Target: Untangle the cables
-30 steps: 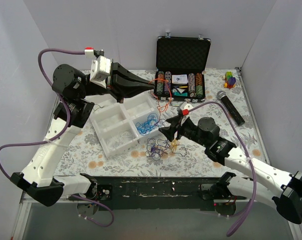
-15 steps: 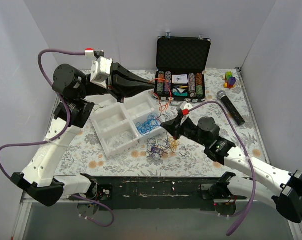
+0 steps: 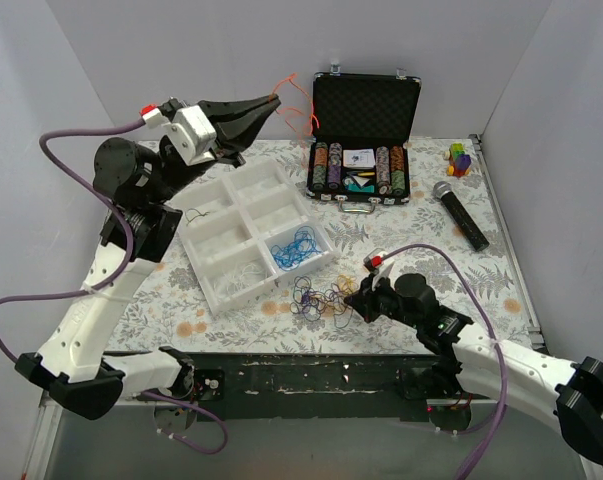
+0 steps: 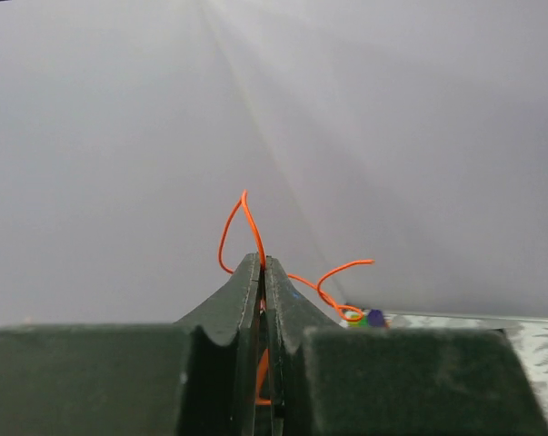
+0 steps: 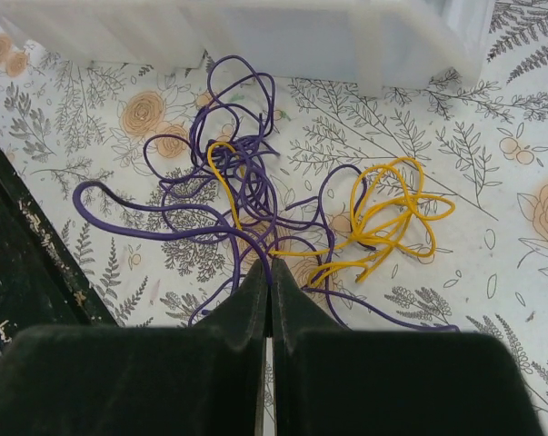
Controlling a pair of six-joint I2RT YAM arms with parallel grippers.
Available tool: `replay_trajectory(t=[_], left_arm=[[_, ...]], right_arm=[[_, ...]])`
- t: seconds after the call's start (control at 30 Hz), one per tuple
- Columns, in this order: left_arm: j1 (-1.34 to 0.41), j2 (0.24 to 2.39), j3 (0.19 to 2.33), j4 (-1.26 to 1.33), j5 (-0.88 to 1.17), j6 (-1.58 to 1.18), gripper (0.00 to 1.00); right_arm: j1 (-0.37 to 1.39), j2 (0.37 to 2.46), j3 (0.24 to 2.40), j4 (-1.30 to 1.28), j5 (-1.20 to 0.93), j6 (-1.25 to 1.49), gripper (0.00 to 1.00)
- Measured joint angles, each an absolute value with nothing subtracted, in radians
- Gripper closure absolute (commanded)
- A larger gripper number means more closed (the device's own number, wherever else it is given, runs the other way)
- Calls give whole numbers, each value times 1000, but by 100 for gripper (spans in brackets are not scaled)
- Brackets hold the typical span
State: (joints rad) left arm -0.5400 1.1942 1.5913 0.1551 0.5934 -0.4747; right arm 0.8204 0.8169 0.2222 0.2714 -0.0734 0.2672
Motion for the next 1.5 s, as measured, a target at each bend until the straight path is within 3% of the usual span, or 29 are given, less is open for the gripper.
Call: replay_trajectory(t=[0.23, 0.47, 0.73, 1.5], left_arm=[[-525, 1195, 1396, 245, 399, -356, 100], [-419, 1372, 1206, 336, 282, -322, 100], [-336, 1562, 1169, 390, 251, -310, 100], [-289, 1680, 1101, 509, 273, -263, 100]], right_arm=[[820, 723, 217, 243, -43, 290, 99], [820, 671, 270, 232, -39, 294, 99], [820, 640, 324, 215, -39, 289, 99], [820, 645, 397, 164, -21, 266, 99]])
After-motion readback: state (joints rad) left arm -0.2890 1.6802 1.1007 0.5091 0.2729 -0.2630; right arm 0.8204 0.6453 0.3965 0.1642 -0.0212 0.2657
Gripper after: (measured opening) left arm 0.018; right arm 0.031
